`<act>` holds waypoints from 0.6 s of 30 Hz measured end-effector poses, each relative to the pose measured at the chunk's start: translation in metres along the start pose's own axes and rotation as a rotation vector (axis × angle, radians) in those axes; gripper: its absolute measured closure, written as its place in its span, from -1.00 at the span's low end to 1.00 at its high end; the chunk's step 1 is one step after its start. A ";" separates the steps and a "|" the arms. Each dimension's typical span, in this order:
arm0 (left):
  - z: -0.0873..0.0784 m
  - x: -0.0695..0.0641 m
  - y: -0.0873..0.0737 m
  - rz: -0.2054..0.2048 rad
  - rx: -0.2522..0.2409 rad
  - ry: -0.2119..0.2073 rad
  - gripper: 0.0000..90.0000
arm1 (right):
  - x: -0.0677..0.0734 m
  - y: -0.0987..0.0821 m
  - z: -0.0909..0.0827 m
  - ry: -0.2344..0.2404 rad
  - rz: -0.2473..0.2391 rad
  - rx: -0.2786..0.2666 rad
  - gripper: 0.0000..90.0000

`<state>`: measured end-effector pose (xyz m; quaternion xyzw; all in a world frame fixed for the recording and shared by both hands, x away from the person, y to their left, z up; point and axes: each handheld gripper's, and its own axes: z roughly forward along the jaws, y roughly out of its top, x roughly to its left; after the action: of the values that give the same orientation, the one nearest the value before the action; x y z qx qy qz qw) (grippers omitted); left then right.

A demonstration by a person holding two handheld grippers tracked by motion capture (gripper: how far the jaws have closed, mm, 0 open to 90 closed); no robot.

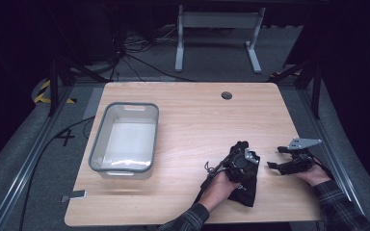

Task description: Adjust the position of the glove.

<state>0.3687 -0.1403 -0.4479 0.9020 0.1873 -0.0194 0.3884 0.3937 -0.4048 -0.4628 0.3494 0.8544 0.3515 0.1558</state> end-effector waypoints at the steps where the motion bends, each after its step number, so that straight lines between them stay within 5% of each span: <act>1: -0.001 -0.001 0.000 -0.008 -0.010 -0.013 1.00 | 0.000 0.000 0.000 0.001 0.001 0.000 -0.64; 8: -0.006 -0.029 0.005 0.016 -0.020 -0.126 1.00 | 0.000 0.000 0.000 0.000 0.000 0.001 -0.64; 15: 0.009 -0.036 -0.003 0.013 0.043 -0.143 1.00 | 0.000 0.000 0.000 -0.001 0.000 0.000 -0.64; 18: 0.006 -0.037 -0.005 0.026 0.069 -0.118 1.00 | 0.000 0.000 0.000 0.000 0.001 0.000 -0.64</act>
<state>0.3331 -0.1535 -0.4489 0.9145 0.1517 -0.0738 0.3676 0.3937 -0.4048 -0.4628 0.3497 0.8543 0.3516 0.1557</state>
